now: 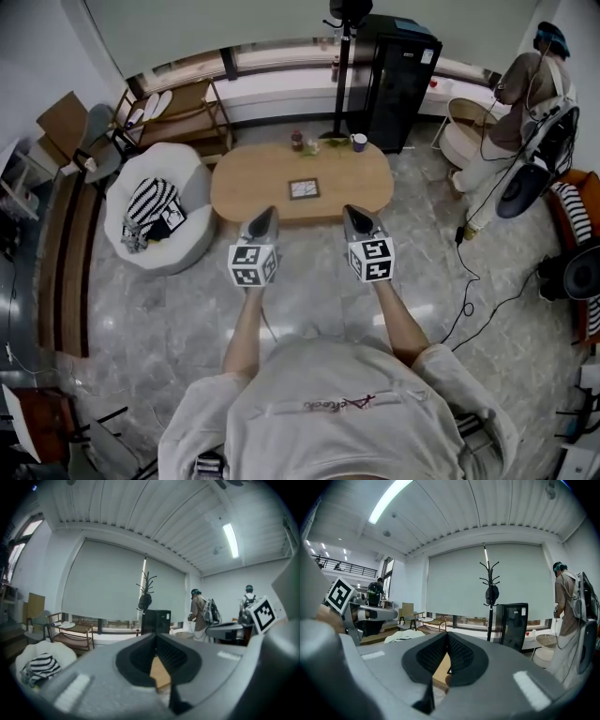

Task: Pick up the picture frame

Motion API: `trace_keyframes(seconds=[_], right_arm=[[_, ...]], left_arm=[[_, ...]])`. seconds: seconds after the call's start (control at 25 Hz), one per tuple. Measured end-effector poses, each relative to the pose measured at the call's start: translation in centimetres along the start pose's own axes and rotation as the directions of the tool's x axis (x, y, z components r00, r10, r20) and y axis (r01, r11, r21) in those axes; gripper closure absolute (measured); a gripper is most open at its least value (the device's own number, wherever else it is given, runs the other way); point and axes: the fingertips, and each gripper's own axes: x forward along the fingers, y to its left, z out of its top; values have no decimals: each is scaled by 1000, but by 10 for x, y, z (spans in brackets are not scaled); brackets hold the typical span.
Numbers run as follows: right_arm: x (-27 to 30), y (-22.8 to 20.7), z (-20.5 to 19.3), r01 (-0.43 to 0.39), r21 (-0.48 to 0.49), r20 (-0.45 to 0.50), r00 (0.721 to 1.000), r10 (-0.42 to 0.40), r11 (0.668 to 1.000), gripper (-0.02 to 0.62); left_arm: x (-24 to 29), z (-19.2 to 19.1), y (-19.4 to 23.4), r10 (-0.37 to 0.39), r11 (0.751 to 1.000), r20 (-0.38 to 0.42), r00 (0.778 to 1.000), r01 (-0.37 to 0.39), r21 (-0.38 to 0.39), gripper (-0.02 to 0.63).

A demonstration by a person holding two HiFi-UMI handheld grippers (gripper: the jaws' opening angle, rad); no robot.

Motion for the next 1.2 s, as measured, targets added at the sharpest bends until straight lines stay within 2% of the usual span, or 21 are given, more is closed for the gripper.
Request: trace_keyframes(seconds=[0.28,0.72,1.2], right_arm=[[36,-3,9,28,-9,8,1000,-27,1000,589],[40,-1,-7,35,-14,-23,999,-36,999,589],[62,-18,-7,18,-10,-5,1000,-18,1000,589]], left_arm=[[25,9,35,-14,1000,18,1000,13,5,606],[27,-4,43,-19,1000,-2,1000,19,-4,606],[51,-4,49,-4,1000,-6,1000,4,17,606]])
